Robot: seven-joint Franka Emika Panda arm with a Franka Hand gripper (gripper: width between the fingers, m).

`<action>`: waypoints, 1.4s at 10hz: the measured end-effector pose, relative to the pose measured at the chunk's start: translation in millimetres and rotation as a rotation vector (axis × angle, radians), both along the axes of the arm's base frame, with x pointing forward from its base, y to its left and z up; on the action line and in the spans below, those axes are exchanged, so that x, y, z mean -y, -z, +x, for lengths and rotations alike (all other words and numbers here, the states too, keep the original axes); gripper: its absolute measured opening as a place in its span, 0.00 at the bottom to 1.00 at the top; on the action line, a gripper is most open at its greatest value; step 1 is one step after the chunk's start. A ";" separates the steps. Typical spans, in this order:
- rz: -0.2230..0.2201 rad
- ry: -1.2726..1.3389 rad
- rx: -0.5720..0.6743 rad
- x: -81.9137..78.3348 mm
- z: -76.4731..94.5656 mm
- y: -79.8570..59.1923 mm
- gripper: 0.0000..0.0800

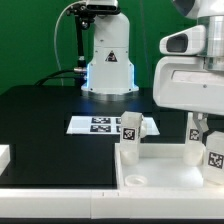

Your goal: Assemble square table

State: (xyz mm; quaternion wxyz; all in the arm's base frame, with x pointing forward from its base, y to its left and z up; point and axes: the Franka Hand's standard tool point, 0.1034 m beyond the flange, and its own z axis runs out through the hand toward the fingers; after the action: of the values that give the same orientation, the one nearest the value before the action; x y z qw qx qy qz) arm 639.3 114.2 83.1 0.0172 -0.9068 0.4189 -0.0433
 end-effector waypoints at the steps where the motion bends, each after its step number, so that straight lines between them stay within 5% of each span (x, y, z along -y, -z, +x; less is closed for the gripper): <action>1: 0.011 0.115 -0.012 0.4 1.0 0.0 0.36; 3: 0.084 0.552 -0.005 2.5 1.2 2.0 0.36; 6: 0.100 0.824 0.008 -0.7 0.7 1.5 0.36; 8: 0.081 0.679 0.008 0.9 0.6 0.8 0.36; 10: 0.052 0.360 0.018 2.7 2.4 0.8 0.65; 11: 0.037 0.256 0.016 -2.0 0.8 1.3 0.65; 12: 0.023 0.214 0.017 -9.5 -1.4 0.9 0.78; 14: 0.005 0.079 0.016 -4.5 -0.7 1.4 0.80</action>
Offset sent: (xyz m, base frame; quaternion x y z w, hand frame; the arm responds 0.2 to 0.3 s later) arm 0.0176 0.0153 -0.0131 0.0957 0.0370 0.3855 0.9170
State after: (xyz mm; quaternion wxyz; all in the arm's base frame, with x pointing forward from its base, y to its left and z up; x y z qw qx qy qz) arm 638.7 118.6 81.7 0.0210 -0.8892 0.4543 -0.0501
